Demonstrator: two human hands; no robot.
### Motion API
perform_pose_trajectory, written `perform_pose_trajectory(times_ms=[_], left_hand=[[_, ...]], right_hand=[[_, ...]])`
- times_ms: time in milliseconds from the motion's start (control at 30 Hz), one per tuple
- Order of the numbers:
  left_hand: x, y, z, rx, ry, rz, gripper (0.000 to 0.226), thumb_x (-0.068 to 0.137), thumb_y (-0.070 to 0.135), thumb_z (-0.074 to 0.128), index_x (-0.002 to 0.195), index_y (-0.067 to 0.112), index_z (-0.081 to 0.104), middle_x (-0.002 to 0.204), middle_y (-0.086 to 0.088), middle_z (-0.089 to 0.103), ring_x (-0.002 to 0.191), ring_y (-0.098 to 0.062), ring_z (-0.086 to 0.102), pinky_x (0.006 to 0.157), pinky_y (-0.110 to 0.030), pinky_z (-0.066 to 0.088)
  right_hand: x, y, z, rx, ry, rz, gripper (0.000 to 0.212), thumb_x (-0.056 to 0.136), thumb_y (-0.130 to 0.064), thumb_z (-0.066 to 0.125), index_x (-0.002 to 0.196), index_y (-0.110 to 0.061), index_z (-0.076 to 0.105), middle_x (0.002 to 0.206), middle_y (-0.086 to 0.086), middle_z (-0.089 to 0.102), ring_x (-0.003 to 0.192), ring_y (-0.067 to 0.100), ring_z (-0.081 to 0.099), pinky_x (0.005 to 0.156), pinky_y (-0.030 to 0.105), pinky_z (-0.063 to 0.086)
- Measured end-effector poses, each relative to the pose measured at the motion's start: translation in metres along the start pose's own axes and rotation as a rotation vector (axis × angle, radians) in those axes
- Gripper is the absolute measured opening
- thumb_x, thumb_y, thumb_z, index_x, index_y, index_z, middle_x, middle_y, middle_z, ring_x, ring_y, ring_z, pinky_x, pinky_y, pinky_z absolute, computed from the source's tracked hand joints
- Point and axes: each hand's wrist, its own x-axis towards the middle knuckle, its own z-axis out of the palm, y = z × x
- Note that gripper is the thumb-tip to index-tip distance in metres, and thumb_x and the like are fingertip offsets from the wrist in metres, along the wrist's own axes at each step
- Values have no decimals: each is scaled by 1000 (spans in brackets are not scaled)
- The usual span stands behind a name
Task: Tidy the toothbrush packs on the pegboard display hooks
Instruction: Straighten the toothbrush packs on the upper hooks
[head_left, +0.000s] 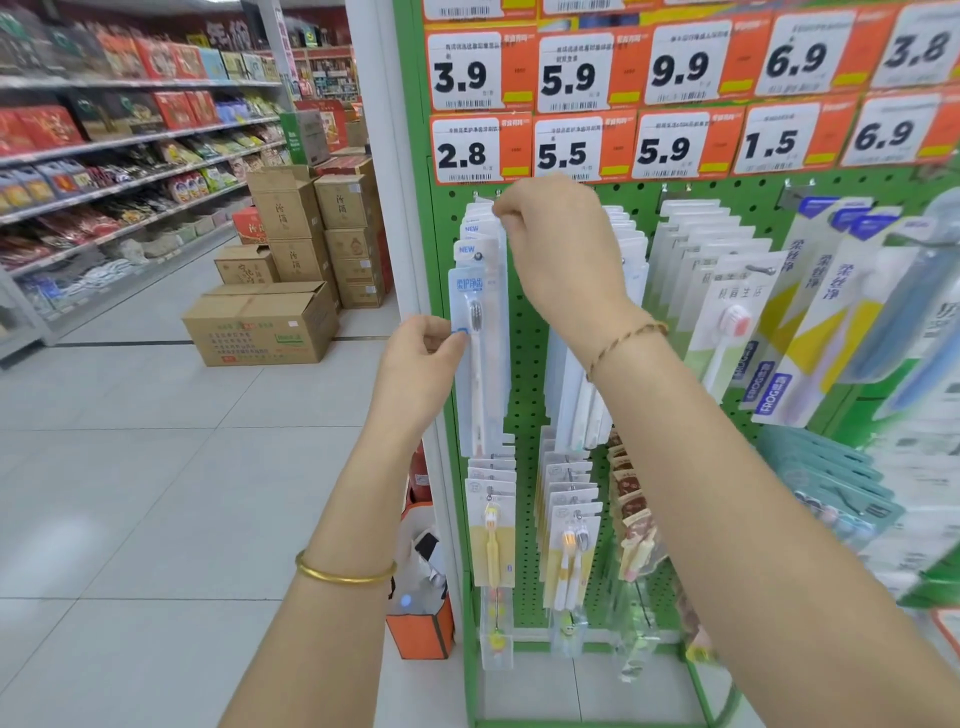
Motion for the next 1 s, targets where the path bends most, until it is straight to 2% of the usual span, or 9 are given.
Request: perform_pose_trajectory(times_ms=[67,167,300,400,500,600,667,801,1001], left_hand=[[-2,2,-1,8,52,16,11,93,20,57,103,17,52,94,8,55,87,-7,53,78,-21,42],[-5,6,-2,-3,132,52,18,92,20,59,107,18,49,111,2,53,102,-11,53,89,-25,43],[-9,11,-1,-33,180,96,24,90,21,60,111,21,47,118,-1,51,109,-13,51,98,-29,42],[-11,16,0,-50,197,129,26,90,19,60,112,21,46,120,-2,50,110,-14,51,99,-28,41],[-12,18,0,-60,210,148,27,90,18,60,113,21,47,122,-3,49,111,-14,50,94,-23,42],[-14,19,1,-69,225,171,26,90,16,60,112,21,47,122,-2,49,109,-11,49,80,-6,38],[-16,21,1,-88,240,188,25,90,14,60,110,21,47,121,-1,48,108,-9,49,73,-1,37],[-22,25,3,-122,277,229,24,88,10,61,107,19,49,117,0,48,105,-9,49,73,-1,37],[-30,25,6,-159,308,277,20,88,9,59,101,21,51,110,3,48,98,-7,49,73,-6,38]], right_hand=[[11,-1,3,-87,-20,-2,29,89,4,48,105,-10,67,111,9,63,99,30,58,75,36,50],[18,-1,6,-197,-14,-4,29,92,-1,49,108,-16,68,107,5,65,106,27,49,65,32,37],[23,1,9,-198,-43,12,20,96,-17,51,107,-16,68,104,4,66,109,26,43,67,31,34],[23,0,9,-186,-67,11,23,95,-31,55,106,-15,68,106,6,64,112,28,43,71,32,37],[24,-1,10,-180,-66,18,25,94,-34,56,107,-15,67,109,6,62,112,28,43,76,33,38],[24,-1,10,-170,-80,40,26,93,-35,56,104,-15,67,107,6,62,112,29,43,77,34,37],[24,-1,8,-178,-80,54,25,93,-35,56,102,-15,68,107,6,62,112,29,43,79,35,36],[18,-2,1,-225,-43,59,24,92,-35,56,101,-17,69,111,5,58,114,29,41,84,36,31],[5,1,-8,-271,19,106,18,90,-28,56,95,-19,71,107,4,57,111,29,40,77,35,22]])
